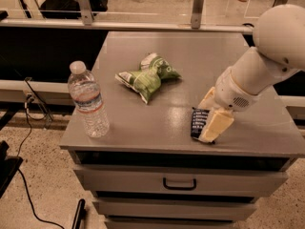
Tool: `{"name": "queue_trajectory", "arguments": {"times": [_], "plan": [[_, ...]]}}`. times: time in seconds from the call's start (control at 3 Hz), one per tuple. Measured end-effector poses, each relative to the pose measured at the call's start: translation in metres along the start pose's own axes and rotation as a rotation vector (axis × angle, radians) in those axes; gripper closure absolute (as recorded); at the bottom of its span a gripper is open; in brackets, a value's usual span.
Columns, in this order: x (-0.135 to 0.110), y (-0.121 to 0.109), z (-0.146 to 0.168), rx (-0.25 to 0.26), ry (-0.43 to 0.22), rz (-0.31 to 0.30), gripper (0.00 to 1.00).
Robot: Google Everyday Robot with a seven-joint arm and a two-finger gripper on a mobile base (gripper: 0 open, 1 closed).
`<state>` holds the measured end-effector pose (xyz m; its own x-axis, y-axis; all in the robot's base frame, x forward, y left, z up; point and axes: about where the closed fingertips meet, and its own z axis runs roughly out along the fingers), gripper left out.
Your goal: Move rxbar blueberry near green jalapeno chip bag
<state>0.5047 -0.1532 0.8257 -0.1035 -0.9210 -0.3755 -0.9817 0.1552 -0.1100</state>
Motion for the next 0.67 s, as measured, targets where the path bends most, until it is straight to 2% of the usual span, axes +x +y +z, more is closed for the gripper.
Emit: {"name": "queue_trajectory", "arguments": {"times": [0.33, 0.67], "plan": [[-0.0023, -0.0007, -0.0055, 0.0, 0.0, 0.0, 1.0], [-0.0051, 0.0033, -0.0009, -0.016, 0.002, -0.014, 1.0]]}}
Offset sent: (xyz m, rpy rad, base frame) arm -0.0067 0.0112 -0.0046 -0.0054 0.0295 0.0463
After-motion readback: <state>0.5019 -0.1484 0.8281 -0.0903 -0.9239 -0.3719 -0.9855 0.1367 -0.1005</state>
